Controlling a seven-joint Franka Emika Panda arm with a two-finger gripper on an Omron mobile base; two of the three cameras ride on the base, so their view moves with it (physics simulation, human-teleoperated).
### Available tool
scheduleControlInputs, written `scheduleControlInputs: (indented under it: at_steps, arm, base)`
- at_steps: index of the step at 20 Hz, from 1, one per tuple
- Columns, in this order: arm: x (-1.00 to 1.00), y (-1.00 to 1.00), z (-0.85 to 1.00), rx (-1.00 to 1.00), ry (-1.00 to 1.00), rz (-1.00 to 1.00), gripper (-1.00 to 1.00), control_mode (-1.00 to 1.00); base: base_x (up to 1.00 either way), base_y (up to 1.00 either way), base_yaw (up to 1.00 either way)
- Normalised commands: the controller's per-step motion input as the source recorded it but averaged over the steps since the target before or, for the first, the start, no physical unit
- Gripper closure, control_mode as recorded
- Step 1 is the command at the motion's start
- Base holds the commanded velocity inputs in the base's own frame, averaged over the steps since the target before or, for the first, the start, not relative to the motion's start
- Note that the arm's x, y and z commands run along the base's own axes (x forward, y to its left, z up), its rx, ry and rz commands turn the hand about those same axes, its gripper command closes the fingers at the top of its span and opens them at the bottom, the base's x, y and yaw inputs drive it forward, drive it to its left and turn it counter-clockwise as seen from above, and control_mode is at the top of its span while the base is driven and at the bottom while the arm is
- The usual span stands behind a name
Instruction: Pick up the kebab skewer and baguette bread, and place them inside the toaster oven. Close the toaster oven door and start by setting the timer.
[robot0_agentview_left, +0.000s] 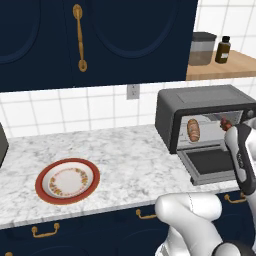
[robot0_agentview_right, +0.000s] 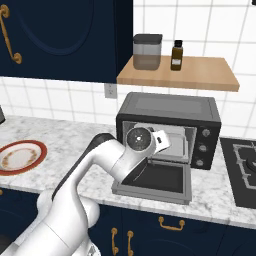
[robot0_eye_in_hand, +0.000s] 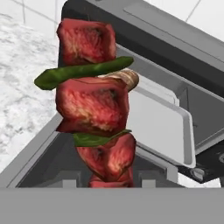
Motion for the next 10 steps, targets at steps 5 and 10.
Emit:
scheduleControlInputs:
  at_steps: [5, 10]
  arm:
    - [0.32, -0.19, -0.03, -0.09, -0.05, 0.07, 1.0, -1.0]
    - [0.52, -0.43, 0.0, -0.03, 0.0, 0.11, 1.0, -1.0]
  base:
    - [0.0, 0.0, 0.0]
    - [0.0, 0.0, 0.0]
